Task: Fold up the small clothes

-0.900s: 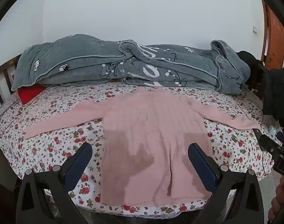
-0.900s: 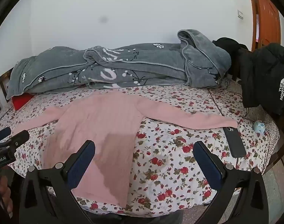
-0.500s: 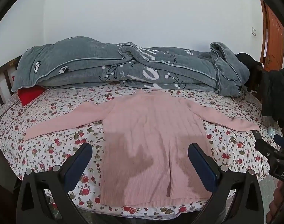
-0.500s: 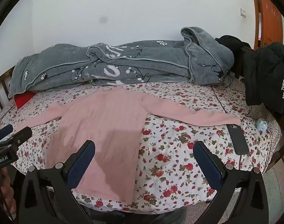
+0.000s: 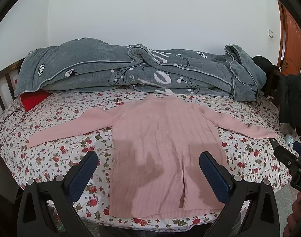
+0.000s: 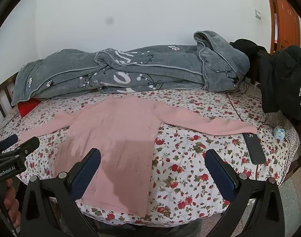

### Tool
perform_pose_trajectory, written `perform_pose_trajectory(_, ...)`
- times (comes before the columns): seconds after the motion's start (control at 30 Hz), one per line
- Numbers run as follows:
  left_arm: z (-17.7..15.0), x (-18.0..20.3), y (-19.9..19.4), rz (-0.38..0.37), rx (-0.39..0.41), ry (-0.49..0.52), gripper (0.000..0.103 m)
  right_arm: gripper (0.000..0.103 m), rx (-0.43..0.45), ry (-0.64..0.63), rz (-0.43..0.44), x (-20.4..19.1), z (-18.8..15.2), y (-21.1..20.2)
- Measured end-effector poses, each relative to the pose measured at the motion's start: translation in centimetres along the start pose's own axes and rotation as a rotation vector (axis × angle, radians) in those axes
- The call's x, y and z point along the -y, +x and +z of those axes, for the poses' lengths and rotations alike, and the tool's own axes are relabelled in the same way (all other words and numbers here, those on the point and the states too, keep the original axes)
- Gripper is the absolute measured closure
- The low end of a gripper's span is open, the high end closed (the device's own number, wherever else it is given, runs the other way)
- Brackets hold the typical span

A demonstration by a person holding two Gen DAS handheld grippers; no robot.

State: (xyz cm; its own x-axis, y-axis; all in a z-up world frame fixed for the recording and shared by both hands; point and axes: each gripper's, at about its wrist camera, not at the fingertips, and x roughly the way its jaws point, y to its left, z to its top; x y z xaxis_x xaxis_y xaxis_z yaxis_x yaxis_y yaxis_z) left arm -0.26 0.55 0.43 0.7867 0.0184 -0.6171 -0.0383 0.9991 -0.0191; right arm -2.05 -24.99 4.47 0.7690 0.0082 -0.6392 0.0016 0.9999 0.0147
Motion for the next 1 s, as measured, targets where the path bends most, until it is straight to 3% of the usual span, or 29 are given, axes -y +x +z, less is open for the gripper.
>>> perform_pose_trajectory(1.0, 0.14, 0.0, -0.76, -0.002, 0.017, -0.005, 0.0, 0.0, 0.017, 0.012, 0.025, -0.48, -0.16, -0.76)
